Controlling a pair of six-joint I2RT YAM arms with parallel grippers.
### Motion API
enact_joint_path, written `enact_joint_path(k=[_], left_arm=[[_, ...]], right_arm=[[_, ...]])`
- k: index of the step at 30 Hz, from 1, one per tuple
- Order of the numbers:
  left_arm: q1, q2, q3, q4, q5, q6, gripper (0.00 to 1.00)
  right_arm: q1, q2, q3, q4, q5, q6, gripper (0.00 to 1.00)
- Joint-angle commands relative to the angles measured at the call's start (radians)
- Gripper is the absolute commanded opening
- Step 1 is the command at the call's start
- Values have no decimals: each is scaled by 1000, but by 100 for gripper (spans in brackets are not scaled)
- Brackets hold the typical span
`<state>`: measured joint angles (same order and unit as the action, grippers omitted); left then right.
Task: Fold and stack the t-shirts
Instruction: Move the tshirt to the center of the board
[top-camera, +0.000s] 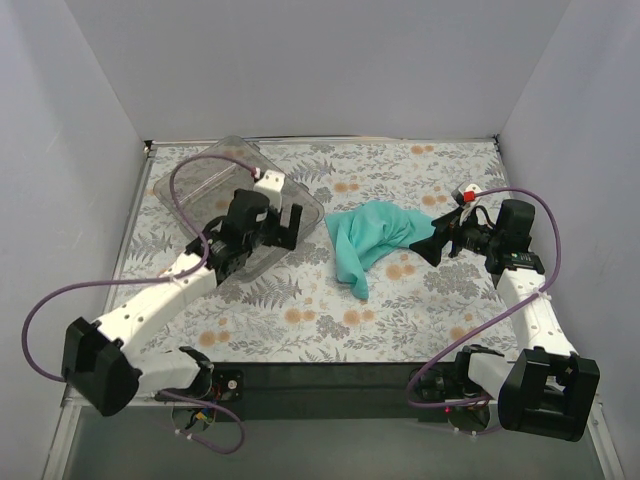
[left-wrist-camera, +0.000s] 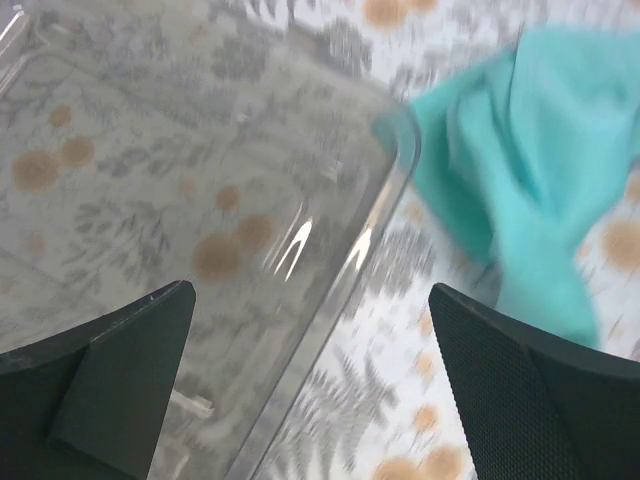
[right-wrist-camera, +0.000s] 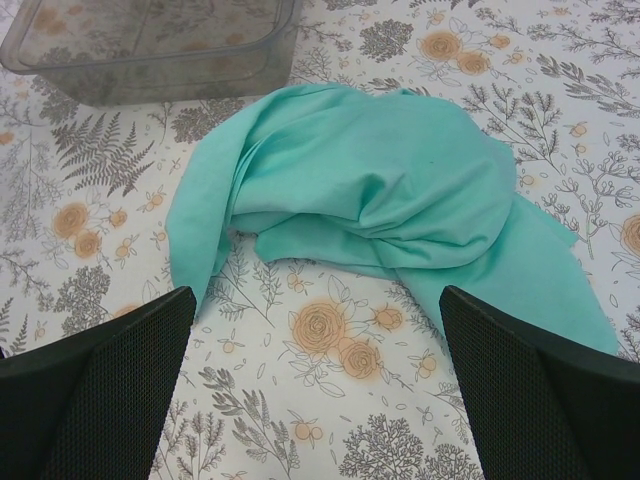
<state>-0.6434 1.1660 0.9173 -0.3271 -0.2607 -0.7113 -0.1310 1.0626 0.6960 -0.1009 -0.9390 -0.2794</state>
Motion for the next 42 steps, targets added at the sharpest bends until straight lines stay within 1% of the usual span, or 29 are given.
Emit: enact_joint_path(k=[1, 2, 3, 5, 6, 8, 9, 11, 12, 13, 15, 16, 18, 20, 24, 25, 28, 29, 31, 32, 33, 35, 36, 37, 38, 39, 40, 41, 42], left_arm=[[91, 191, 220, -36, 61, -327, 98], [140, 254, 283, -67, 95, -449, 98], [166, 346, 373, -122, 113, -517, 97], [233, 438, 458, -164, 158, -626, 95], [249, 513, 530, -193, 175, -719, 94], [272, 602, 630, -217, 164, -802, 93], [272, 603, 631, -228, 164, -821, 93], [275, 684, 734, -251, 134, -859, 92], [277, 714, 771, -295, 115, -887, 91], [277, 744, 866, -331, 97, -901, 91], [275, 860, 972, -465, 42, -927, 91], [275, 945, 1085, -512, 26, -942, 90], [278, 1020, 1175, -623, 6, -948, 87], [281, 1092, 1236, -665, 11, -947, 84], [281, 1118, 1203, -673, -8, -932, 79], [281, 1121, 1195, -672, -15, -929, 71], [283, 1130, 1195, -673, -53, -892, 57], [283, 1132, 1197, -676, -69, -869, 48], [284, 1124, 1197, -676, -106, -829, 39], [283, 1117, 1190, -675, -112, -800, 38], [283, 1107, 1181, -662, -120, -734, 33], [281, 1058, 1116, -638, -141, -653, 22], [281, 1036, 1080, -597, -140, -546, 15], [281, 968, 972, -566, -140, -492, 12], [283, 931, 910, -488, -100, -423, 7], [283, 885, 838, -453, -85, -339, 6], [281, 844, 718, -419, -68, -297, 4], [281, 755, 645, -346, -43, -256, 2], [283, 715, 588, -313, -32, -217, 0]], right_arm=[[-7, -12, 13, 33, -23, 14, 98], [-7, -13, 14, 35, -20, 13, 98], [-6, -15, 13, 33, -15, 11, 98], [-9, -16, 13, 33, -14, 8, 98], [-10, -18, 11, 33, -15, 9, 98], [-10, -16, 11, 33, -20, 8, 98], [-9, -16, 11, 33, -20, 8, 98], [-10, -12, 13, 33, -23, 13, 98], [-9, -9, 13, 32, -24, 13, 98], [-10, -7, 14, 30, -26, 13, 98], [-10, -4, 16, 29, -24, 13, 98], [-12, -3, 17, 27, -24, 13, 98], [-12, -3, 17, 26, -26, 13, 98], [-13, -1, 19, 24, -23, 11, 98], [-13, -3, 20, 23, -20, 9, 98], [-13, -3, 20, 23, -20, 9, 98], [-16, 4, 20, 23, -21, 9, 98], [-16, 4, 20, 23, -23, 9, 98], [-16, 7, 20, 21, -20, 9, 98], [-16, 7, 20, 23, -21, 11, 98], [-16, 10, 20, 21, -20, 11, 98], [-16, 10, 20, 23, -17, 9, 98], [-16, 10, 20, 21, -17, 9, 98], [-16, 11, 20, 21, -18, 9, 98], [-16, 11, 20, 21, -15, 9, 98], [-16, 13, 20, 21, -15, 9, 98], [-18, 13, 20, 21, -17, 9, 98], [-18, 13, 22, 21, -17, 8, 98], [-19, 16, 22, 21, -14, 8, 98]])
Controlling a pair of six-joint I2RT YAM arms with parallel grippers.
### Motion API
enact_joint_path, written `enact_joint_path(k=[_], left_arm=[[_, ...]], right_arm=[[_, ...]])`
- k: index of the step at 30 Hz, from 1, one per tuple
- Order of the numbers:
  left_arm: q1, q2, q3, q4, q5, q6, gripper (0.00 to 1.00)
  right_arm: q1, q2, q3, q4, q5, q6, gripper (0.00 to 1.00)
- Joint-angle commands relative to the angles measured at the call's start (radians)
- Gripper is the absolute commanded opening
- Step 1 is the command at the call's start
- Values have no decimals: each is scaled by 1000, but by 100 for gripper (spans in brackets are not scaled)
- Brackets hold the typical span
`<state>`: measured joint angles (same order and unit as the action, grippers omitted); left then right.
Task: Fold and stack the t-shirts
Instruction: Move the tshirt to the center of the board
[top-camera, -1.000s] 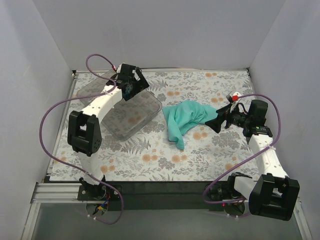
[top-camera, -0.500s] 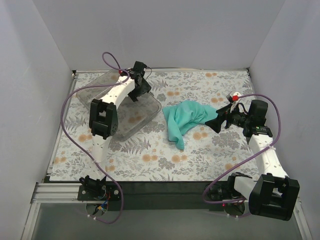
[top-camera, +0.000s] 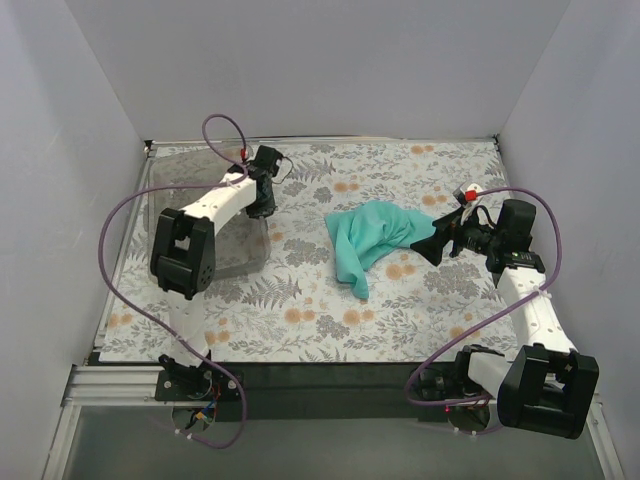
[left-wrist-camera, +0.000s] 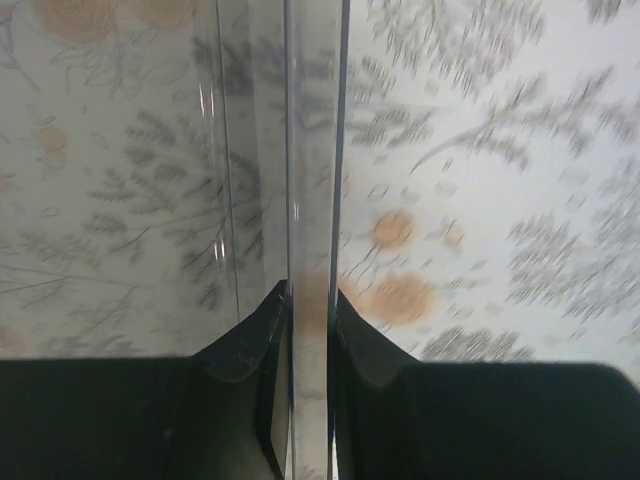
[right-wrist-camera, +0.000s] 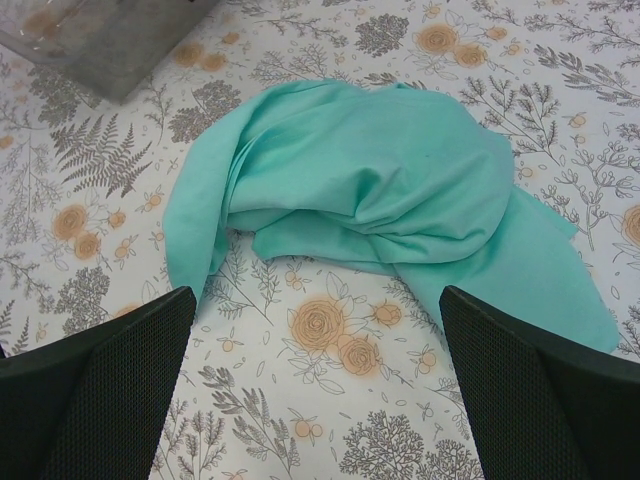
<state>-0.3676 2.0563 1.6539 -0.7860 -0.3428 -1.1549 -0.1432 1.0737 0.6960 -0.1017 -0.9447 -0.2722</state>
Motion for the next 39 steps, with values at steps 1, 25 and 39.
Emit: enact_joint_path(k=[1, 25, 39], left_arm=[[7, -209, -196, 172, 44, 280, 0], [162, -167, -339, 459, -5, 656, 0], [226, -7, -129, 401, -15, 613, 0]], right_arm=[[-7, 3, 22, 20, -8, 1, 98], [-36, 97, 13, 22, -57, 1, 98], [-118, 129, 5, 23, -101, 1, 98]])
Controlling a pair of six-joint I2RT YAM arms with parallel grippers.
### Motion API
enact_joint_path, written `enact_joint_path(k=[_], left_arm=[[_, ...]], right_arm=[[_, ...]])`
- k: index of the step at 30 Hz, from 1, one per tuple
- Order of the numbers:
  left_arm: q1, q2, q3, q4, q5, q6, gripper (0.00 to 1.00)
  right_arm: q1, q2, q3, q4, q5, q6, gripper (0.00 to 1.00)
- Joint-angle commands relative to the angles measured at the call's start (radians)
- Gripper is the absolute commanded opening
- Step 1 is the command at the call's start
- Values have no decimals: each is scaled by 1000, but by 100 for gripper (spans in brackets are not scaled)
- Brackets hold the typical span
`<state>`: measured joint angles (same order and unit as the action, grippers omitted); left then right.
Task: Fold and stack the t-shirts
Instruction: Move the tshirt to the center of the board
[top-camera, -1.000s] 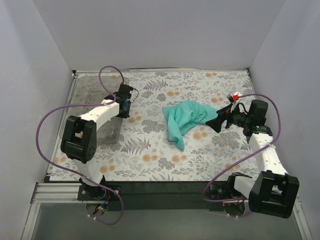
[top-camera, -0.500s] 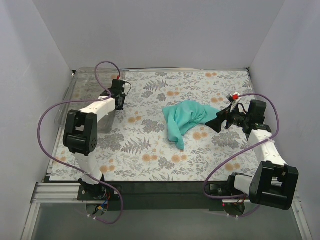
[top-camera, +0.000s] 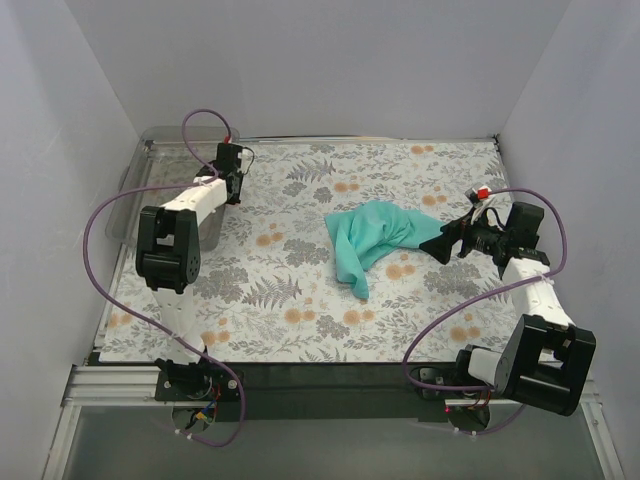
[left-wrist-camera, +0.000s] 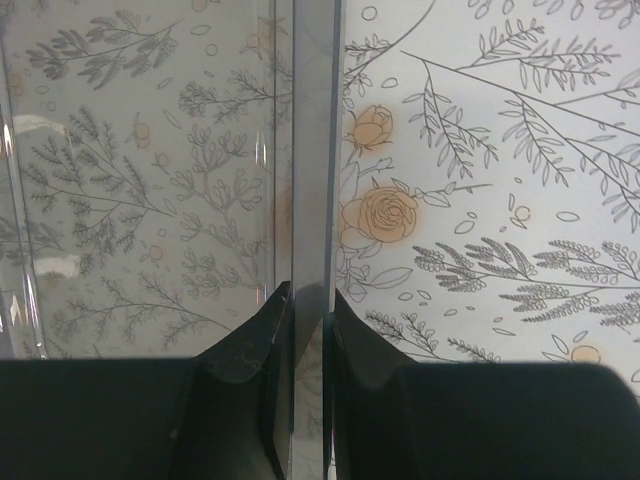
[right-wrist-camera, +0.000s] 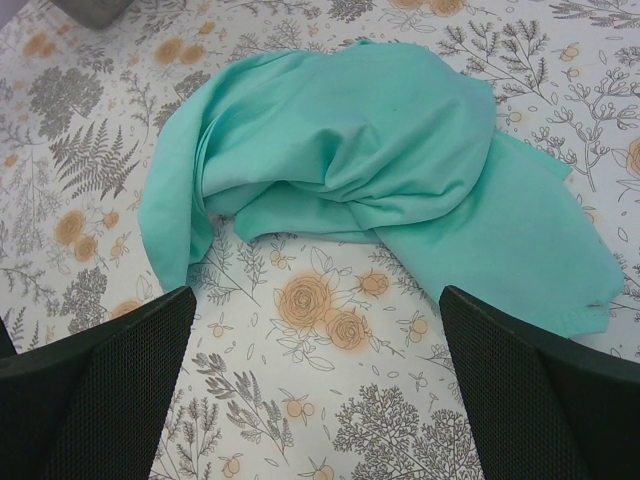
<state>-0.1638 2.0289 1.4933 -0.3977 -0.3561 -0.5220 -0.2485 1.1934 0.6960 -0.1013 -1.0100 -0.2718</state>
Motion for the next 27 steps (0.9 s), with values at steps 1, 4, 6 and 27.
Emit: enact_joint_path(k=[1, 4, 6, 27], left_arm=[[26, 25, 38, 13, -3, -27, 0], [37, 45, 54, 16, 9, -29, 0], [40, 62, 67, 19, 14, -29, 0], [56, 143, 208, 16, 3, -21, 16]], right_arm=[[-14, 11, 4, 23, -38, 0, 98], [-23, 11, 0, 23, -41, -6, 98], [-28, 12, -1, 23, -42, -9, 98], [-55, 20, 0, 23, -64, -12, 98]])
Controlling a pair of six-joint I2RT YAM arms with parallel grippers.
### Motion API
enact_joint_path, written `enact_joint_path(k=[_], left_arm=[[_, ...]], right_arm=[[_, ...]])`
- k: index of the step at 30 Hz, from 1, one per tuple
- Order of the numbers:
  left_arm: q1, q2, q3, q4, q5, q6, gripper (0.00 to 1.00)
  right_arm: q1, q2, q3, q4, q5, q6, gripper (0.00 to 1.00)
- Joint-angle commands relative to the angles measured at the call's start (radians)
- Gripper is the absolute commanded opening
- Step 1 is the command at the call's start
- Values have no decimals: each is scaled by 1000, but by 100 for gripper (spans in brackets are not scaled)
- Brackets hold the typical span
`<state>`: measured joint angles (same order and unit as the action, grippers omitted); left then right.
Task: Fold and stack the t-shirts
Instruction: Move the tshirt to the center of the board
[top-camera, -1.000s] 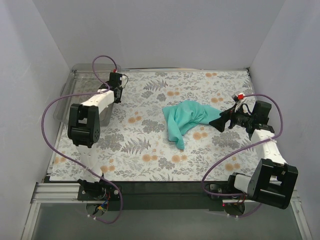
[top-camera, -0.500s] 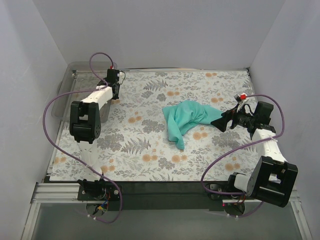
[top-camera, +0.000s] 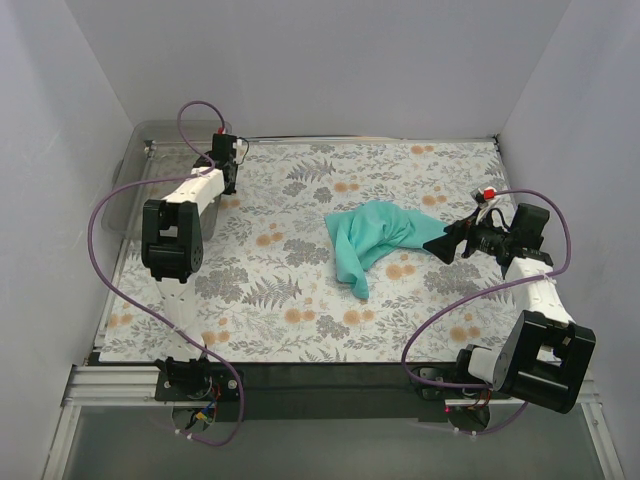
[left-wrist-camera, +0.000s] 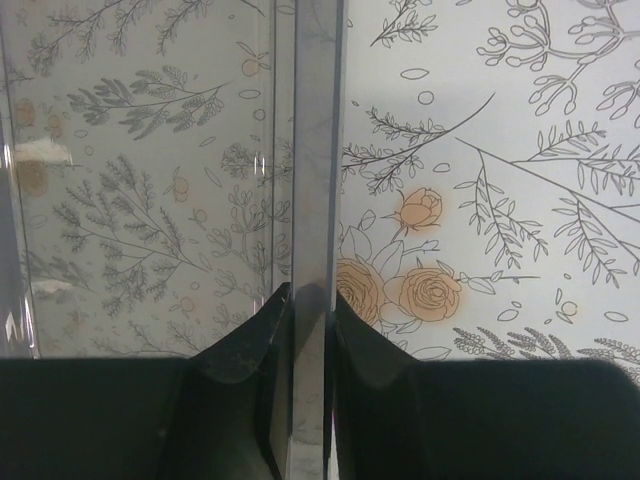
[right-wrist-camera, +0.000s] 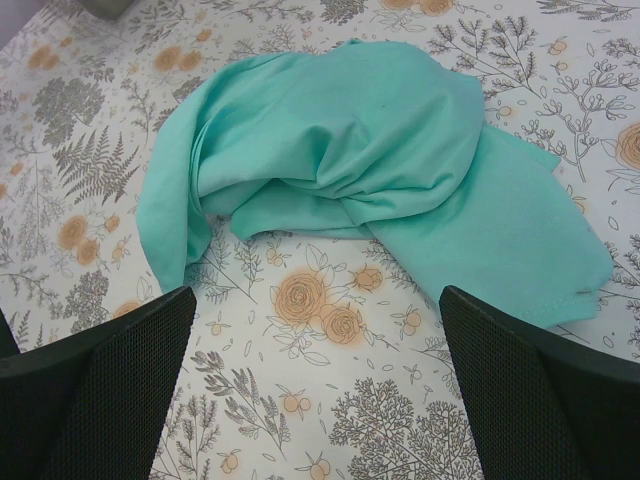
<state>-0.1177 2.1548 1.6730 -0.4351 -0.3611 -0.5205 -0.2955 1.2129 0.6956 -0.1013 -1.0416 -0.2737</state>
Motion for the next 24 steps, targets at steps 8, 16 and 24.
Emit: enact_joint_path(k=[8, 16, 24], left_arm=[[10, -108, 19, 49, 21, -62, 38], [7, -340, -58, 61, 118, -131, 67], [7, -660, -278, 101, 465, -268, 97]], right_arm=[[-10, -7, 1, 22, -35, -12, 98], [-11, -16, -1, -4, -25, -65, 98], [2, 31, 51, -129, 87, -200, 97]])
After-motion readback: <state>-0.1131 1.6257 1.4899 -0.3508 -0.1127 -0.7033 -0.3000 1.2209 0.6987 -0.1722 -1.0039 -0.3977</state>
